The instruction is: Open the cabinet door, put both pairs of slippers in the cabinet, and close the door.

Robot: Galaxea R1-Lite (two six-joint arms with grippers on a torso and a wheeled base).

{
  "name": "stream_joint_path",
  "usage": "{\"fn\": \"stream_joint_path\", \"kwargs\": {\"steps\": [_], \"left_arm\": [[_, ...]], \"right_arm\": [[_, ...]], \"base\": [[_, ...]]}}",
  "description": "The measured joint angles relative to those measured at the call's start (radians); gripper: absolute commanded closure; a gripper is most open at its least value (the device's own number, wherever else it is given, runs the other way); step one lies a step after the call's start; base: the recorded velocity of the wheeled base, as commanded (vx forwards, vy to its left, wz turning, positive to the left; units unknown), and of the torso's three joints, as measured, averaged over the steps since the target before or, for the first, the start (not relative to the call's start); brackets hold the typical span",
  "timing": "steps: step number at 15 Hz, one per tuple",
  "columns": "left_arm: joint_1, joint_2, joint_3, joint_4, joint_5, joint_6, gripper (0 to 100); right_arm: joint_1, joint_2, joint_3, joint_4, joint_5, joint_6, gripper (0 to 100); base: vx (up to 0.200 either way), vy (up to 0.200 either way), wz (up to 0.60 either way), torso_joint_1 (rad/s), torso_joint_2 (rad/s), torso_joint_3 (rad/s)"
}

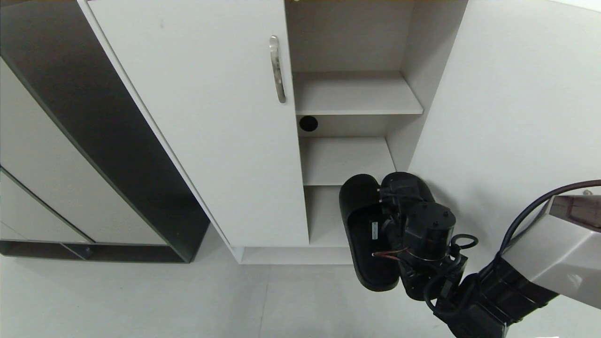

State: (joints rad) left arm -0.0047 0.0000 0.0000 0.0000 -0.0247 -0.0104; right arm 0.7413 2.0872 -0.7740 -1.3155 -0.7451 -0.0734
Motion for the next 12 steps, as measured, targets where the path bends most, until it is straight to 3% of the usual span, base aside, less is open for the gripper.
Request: {"fn": "stream_joint_path", "kwargs": {"steps": [12], "left_arm": [[0.000, 0.000, 0.000, 0.000, 0.000, 0.000, 100]], "right_arm": [[-0.036, -0.009, -0.003, 0.001, -0.002, 0.000, 100]], "base": [[0.000, 0.000, 0.00, 0.000, 0.00, 0.000]]}}
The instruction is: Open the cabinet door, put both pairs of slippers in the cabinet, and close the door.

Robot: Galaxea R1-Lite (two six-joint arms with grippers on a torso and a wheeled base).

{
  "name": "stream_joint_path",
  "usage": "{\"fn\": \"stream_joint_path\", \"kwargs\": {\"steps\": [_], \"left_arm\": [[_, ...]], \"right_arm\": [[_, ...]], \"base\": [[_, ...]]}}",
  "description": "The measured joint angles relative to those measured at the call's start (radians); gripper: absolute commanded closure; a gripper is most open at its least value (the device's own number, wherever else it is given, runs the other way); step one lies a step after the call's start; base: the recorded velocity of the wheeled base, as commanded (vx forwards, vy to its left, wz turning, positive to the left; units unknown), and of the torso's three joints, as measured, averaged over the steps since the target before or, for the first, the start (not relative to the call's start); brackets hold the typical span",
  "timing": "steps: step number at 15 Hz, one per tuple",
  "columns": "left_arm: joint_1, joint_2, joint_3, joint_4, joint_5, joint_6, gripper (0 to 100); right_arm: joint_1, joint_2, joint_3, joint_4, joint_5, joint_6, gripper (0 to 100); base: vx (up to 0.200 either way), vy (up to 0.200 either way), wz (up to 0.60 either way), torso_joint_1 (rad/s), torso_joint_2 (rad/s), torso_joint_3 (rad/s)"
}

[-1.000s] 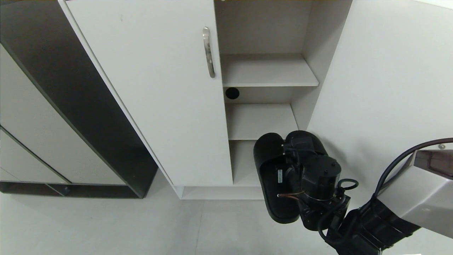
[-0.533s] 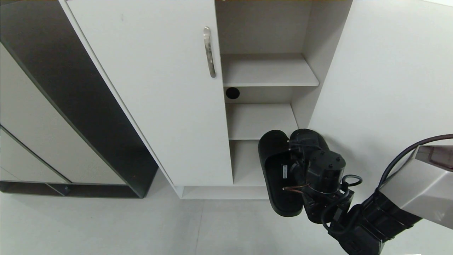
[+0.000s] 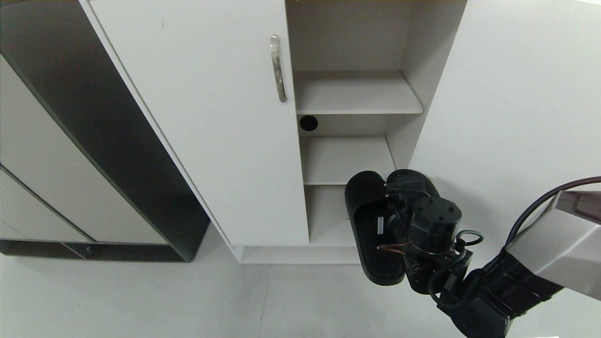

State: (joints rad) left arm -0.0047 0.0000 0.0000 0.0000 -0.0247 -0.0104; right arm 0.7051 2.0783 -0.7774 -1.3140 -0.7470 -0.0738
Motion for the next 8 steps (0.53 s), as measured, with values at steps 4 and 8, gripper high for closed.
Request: {"fn": "stream_joint_path", "kwargs": {"steps": [4, 8], "left_arm": [[0.000, 0.000, 0.000, 0.000, 0.000, 0.000, 100], [0.001, 0.000, 0.000, 0.000, 0.000, 0.000, 100]], "right_arm": [[0.001, -0.001, -0.003, 0.000, 0.004, 0.001, 100], [0.075, 0.010, -0.039, 0.010, 0.020, 0.066, 100]], "base": [[0.000, 0.000, 0.00, 0.000, 0.00, 0.000], [0.000, 0.000, 0.00, 0.000, 0.00, 0.000]]}}
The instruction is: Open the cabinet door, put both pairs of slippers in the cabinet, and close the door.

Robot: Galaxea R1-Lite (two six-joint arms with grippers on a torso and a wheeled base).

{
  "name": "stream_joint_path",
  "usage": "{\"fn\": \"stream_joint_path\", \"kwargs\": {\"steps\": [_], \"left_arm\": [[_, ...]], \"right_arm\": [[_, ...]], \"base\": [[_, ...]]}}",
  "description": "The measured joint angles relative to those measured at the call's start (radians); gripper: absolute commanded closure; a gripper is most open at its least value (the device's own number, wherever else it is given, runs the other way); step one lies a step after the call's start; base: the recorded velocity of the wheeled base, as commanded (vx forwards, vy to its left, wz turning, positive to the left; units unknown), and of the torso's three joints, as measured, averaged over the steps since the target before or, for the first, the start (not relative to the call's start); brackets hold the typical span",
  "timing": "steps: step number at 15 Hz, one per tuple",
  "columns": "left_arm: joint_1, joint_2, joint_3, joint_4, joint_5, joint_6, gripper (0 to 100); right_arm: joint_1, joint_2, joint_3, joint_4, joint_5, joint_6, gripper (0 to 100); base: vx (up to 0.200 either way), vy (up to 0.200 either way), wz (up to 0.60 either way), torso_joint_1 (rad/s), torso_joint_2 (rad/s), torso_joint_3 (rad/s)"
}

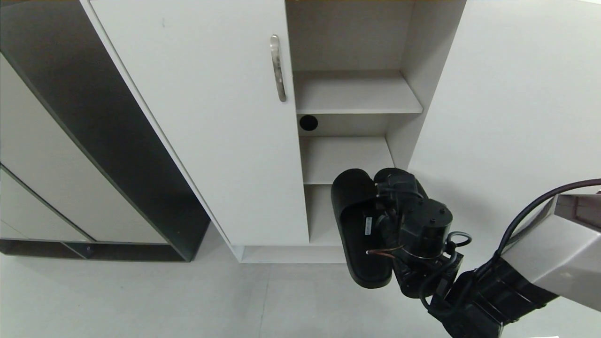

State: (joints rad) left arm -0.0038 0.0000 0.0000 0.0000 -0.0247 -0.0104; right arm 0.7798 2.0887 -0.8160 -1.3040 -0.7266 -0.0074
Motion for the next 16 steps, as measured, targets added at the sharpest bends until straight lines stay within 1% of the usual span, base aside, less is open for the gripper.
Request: {"fn": "stream_joint_path", "kwargs": {"steps": [2, 5, 11, 16], "left_arm": [[-0.001, 0.000, 0.000, 0.000, -0.001, 0.000, 100], [-0.001, 0.000, 0.000, 0.000, -0.001, 0.000, 100], [0.000, 0.000, 0.000, 0.000, -0.001, 0.003, 100], [-0.001, 0.000, 0.000, 0.000, -0.001, 0.002, 100]], "right_arm": [[0.024, 0.029, -0.020, 0.005, 0.003, 0.025, 100], [0.028, 0.090, -0.078, 0.005, 0.003, 0.076, 100], [0.016, 0.151, -0.095, 0.002, 0.001, 0.079, 100], [0.008, 0.164, -0.096, 0.000, 0.000, 0.077, 100]], "base": [[0.000, 0.000, 0.00, 0.000, 0.00, 0.000], [0.000, 0.000, 0.00, 0.000, 0.00, 0.000], [0.000, 0.000, 0.00, 0.000, 0.00, 0.000], [0.200, 0.000, 0.00, 0.000, 0.00, 0.002]]}}
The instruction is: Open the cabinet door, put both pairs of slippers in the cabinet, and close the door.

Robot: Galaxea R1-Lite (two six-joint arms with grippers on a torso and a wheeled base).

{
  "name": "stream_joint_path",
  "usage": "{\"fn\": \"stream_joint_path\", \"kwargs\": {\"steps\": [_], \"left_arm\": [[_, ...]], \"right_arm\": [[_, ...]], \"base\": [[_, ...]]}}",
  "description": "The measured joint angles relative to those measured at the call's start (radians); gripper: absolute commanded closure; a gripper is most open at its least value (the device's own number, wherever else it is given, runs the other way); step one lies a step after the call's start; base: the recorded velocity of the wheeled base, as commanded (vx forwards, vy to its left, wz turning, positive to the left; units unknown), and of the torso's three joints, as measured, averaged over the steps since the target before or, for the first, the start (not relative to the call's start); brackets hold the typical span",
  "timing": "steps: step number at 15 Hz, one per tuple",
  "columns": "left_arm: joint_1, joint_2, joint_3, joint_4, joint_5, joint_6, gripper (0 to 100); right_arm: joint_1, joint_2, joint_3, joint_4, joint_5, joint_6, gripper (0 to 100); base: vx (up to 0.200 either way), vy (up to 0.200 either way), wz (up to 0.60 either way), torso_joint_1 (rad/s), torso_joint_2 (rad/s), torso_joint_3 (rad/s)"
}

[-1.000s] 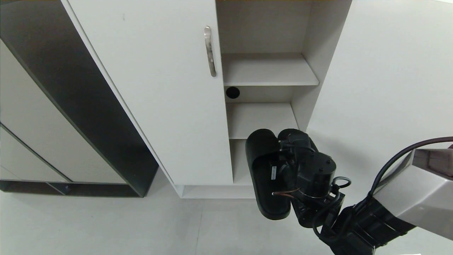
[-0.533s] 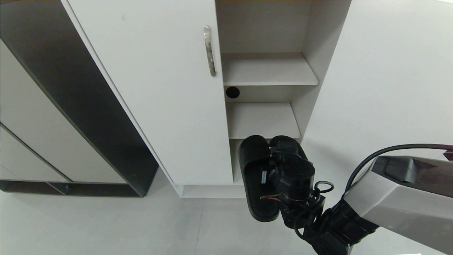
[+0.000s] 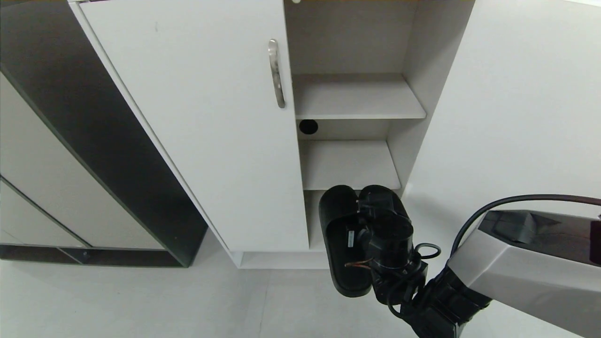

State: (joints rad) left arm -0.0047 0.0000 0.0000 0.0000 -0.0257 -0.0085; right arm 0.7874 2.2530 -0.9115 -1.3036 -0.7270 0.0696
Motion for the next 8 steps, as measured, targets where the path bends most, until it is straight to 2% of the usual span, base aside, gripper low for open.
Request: {"fn": "stream_joint_path", "kwargs": {"steps": [5, 8], "left_arm": [[0.001, 0.000, 0.000, 0.000, 0.000, 0.000, 100], [0.000, 0.000, 0.000, 0.000, 0.000, 0.000, 100]], "right_arm": [[-0.001, 0.001, 0.006, -0.007, -0.007, -0.007, 100], [-0.005, 0.010, -0.002, -0.030, 0.000, -0.025, 100]], "base": [[0.200, 0.000, 0.00, 0.004, 0.00, 0.003], [0.000, 0.000, 0.00, 0.000, 0.00, 0.000]]}}
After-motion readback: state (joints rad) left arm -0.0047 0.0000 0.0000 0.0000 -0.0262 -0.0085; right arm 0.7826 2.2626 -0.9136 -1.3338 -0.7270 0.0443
